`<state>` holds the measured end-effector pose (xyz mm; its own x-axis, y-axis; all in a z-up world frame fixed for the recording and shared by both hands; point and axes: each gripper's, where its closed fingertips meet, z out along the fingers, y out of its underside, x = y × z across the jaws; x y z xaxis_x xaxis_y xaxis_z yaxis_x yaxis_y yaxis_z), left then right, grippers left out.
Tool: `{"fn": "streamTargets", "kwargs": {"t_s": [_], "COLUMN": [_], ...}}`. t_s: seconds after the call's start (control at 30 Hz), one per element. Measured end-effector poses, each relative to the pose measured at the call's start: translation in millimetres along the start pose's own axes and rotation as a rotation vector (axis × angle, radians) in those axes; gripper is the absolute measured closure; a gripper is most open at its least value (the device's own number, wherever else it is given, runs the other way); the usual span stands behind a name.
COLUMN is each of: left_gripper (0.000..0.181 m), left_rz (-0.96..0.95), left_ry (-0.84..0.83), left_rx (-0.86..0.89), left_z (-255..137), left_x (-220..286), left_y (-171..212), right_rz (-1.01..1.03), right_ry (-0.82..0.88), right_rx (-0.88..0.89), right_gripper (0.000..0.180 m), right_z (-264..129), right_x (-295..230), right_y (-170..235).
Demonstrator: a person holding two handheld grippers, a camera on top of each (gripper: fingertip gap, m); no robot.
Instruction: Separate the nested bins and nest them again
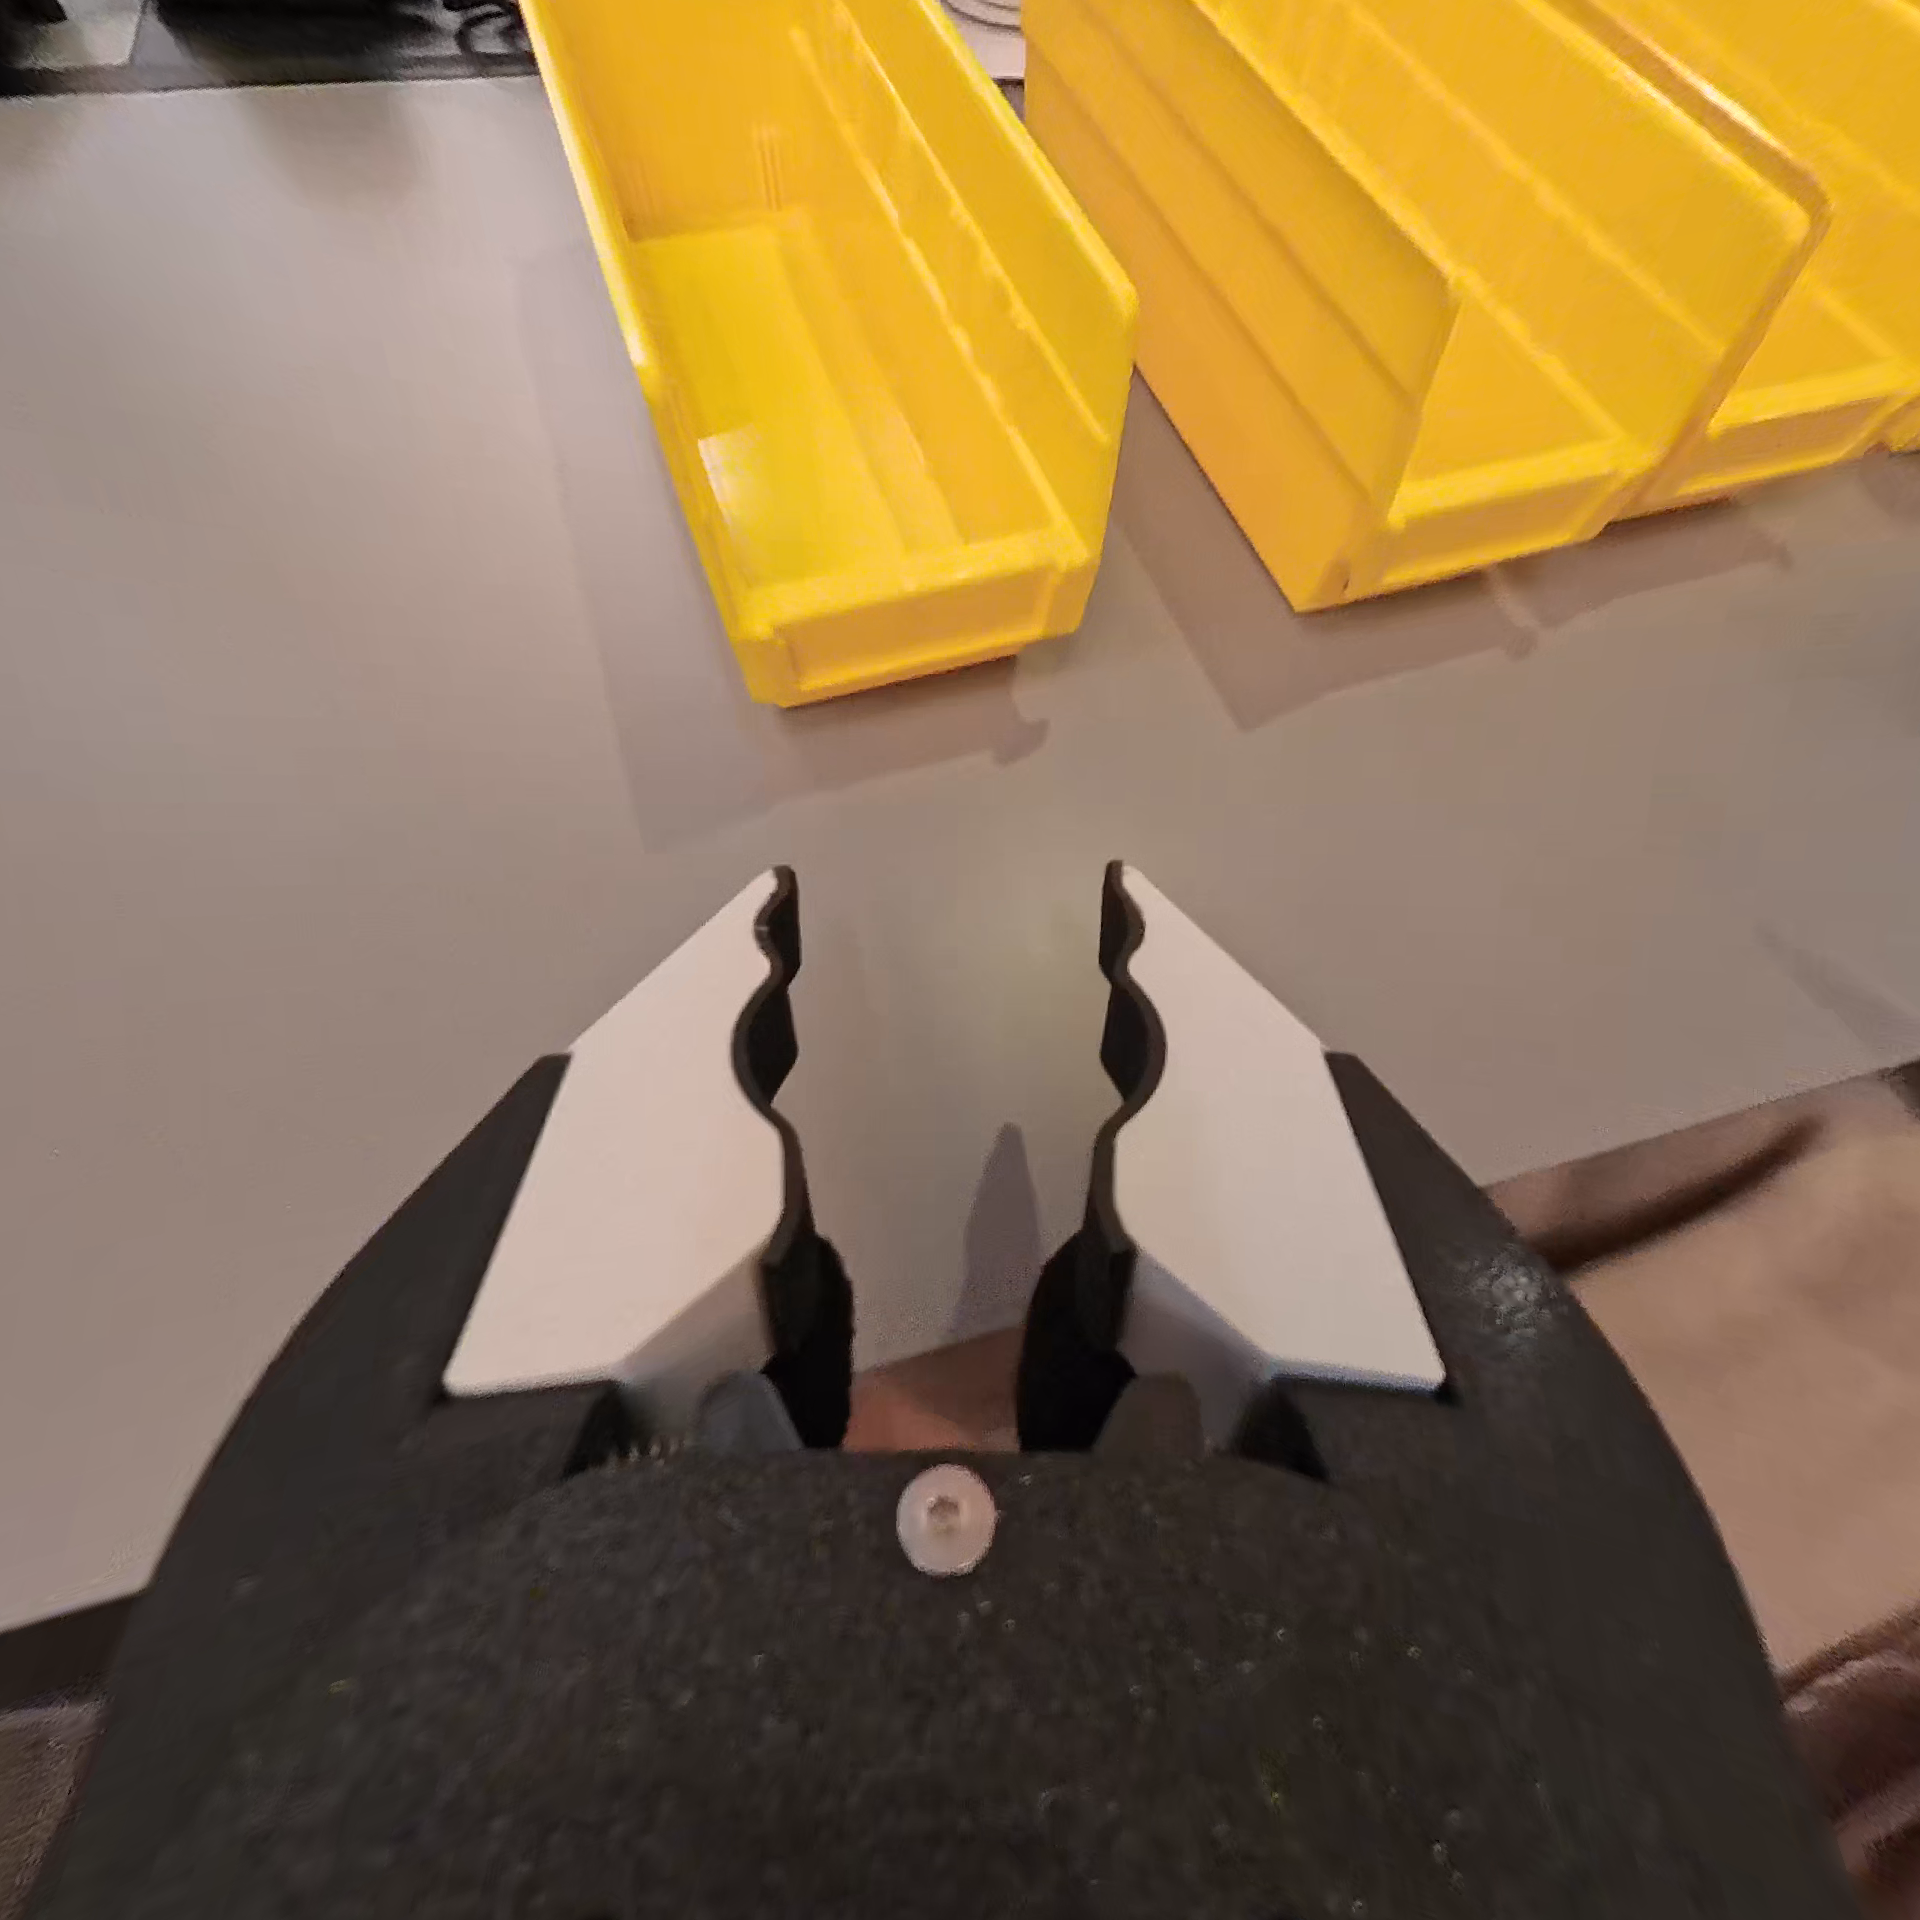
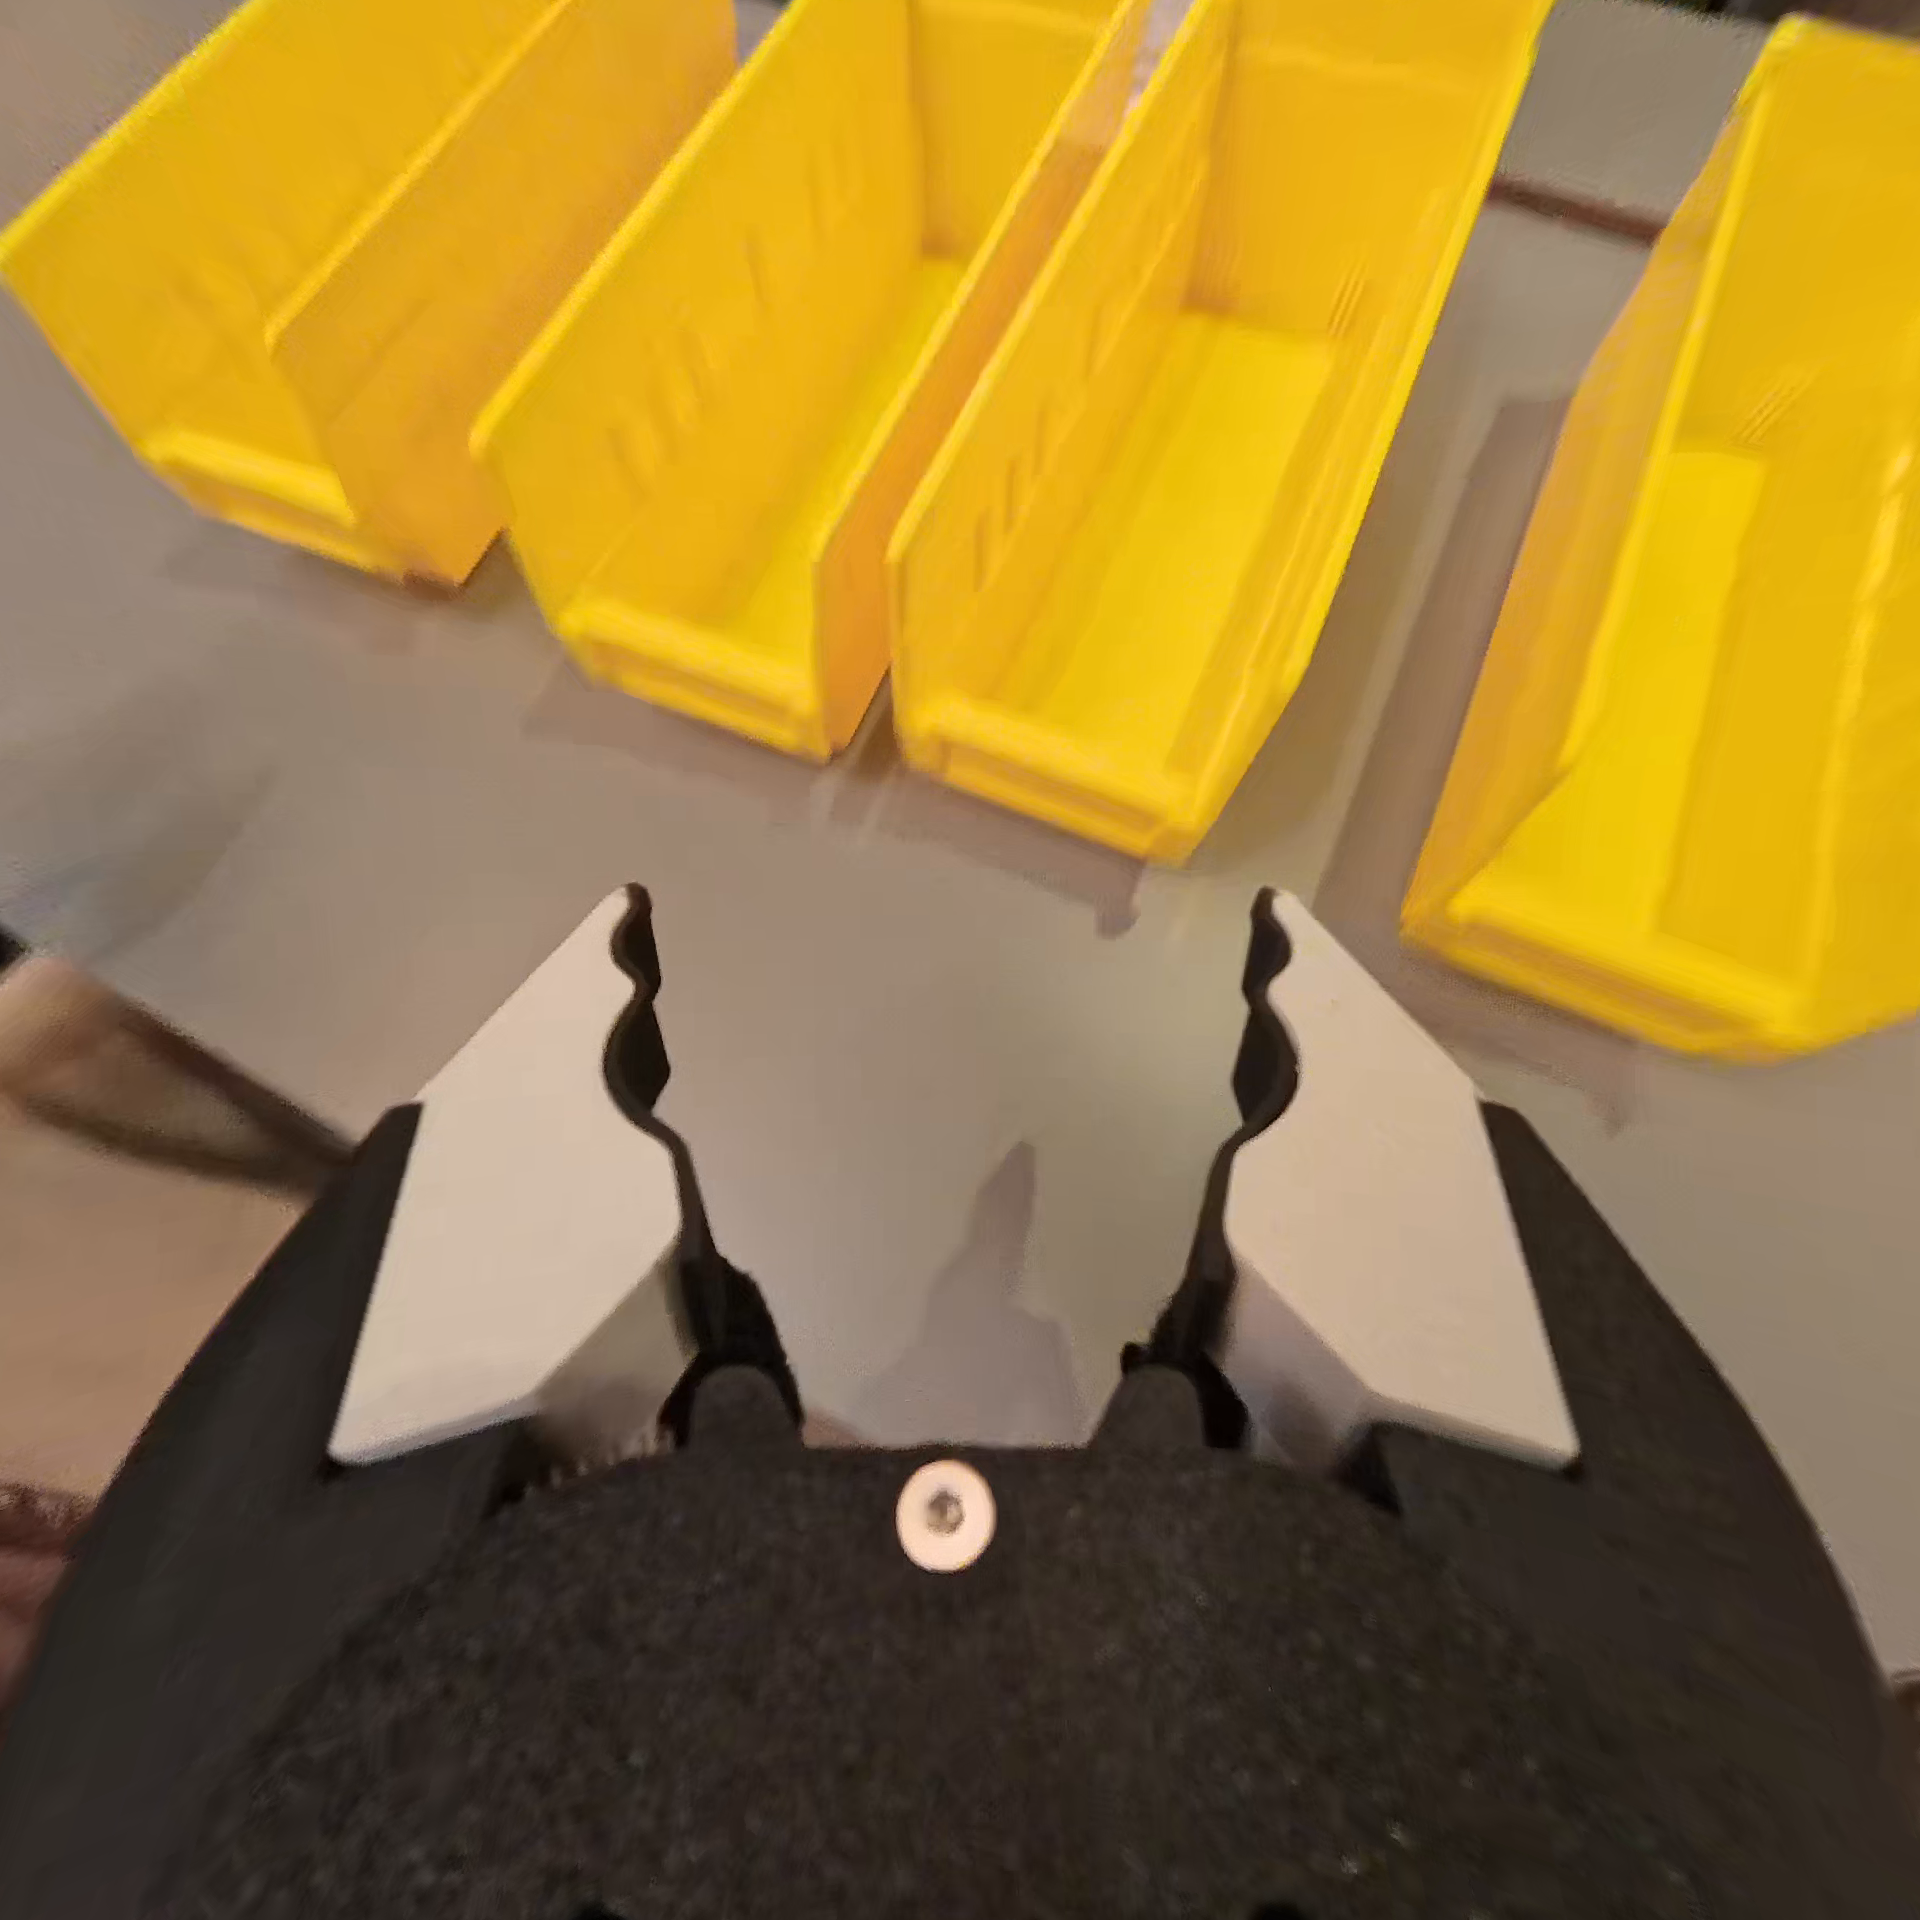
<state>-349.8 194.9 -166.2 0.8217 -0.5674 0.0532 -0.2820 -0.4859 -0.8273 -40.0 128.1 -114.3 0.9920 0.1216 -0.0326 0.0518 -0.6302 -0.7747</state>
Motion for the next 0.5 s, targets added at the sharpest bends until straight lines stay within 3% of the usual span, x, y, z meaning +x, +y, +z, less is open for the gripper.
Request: {"fn": "streamTargets", "kwargs": {"t_s": [0.23, 0.33, 0.5], "left_gripper": [0.128, 0.128, 0.128], "left_rz": [0.086, 0.098, 0.041], "left_ry": [0.048, 0.055, 0.107], "left_rx": [0.008, -0.001, -0.023], "left_z": [2.2, 0.9, 4.8], "left_x": [7.4, 4.3, 6.7], "left_y": [3.4, 6.5, 8.9], "right_rz": [0.076, 0.147, 0.114], "right_ry": [0.076, 0.065, 0.184], "right_rx": [-0.123, -0.297, -0.520], "right_gripper": [0.066, 0.063, 0.061], "right_z": [70.0, 113.8, 159.2], "right_x": [41.9, 48.0, 70.0], "right_y": [-117.6, -126.8, -111.7]}}
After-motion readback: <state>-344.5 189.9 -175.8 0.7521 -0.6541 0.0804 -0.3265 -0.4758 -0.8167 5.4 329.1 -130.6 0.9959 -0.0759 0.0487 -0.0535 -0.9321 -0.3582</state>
